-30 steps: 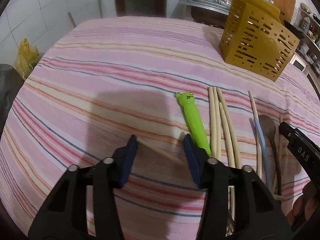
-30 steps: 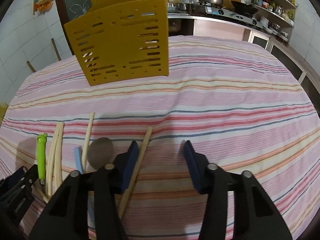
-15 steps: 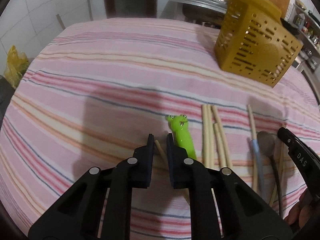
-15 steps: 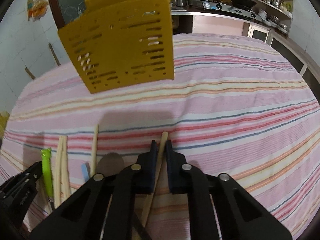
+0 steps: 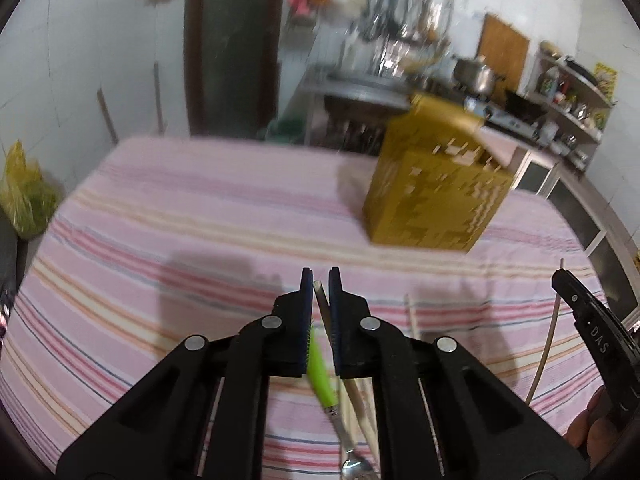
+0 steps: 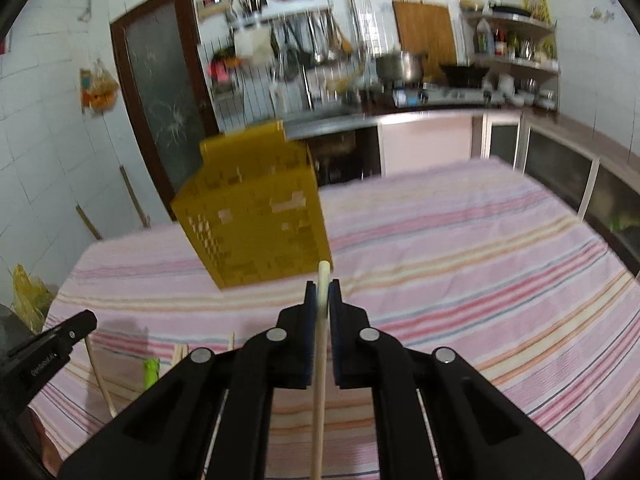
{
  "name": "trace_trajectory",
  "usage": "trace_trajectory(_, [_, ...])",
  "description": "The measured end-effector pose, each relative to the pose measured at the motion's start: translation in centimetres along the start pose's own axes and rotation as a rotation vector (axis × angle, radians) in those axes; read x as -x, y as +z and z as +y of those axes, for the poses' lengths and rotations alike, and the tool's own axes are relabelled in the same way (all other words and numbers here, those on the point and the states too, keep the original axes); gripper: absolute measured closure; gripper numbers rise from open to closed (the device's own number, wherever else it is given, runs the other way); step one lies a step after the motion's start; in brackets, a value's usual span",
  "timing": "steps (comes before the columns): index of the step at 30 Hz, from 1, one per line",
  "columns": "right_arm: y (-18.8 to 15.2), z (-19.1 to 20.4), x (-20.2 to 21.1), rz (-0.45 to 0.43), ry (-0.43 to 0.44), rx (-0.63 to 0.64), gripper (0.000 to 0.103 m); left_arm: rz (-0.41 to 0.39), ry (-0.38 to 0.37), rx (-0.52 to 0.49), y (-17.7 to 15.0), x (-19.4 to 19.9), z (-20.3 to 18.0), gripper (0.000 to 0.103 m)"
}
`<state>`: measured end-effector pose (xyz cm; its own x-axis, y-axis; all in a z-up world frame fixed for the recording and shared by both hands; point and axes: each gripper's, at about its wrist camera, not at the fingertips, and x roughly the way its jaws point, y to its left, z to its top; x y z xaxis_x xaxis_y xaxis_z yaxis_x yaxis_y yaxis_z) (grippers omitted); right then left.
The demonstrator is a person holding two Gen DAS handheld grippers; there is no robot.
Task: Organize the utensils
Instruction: 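Carry the chopsticks into the yellow holder and open both tools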
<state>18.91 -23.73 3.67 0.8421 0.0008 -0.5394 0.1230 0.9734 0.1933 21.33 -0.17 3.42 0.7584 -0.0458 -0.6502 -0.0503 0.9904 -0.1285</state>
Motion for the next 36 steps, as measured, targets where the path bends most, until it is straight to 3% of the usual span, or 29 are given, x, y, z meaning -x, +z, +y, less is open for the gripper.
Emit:
trace_trajectory(8, [0.8, 0.0, 2.8, -0.122, 0.022, 0.038, 0.097, -0.162, -0.060, -0.060, 2.1, 4.8, -2.3, 0.098])
trace_trajectory(16, [1.2, 0.4, 4.2, -0.199, 0.042, 0.081, 0.097, -0.282, -0.066, -0.130, 3.2, 7.7, -3.9, 0.099])
trace_trajectory(36, [4.2, 0.1, 4.2, -0.300, 0.077, 0.096, 0.097, -0.355, -0.070, -0.149, 5.0, 9.2, -4.4, 0.100])
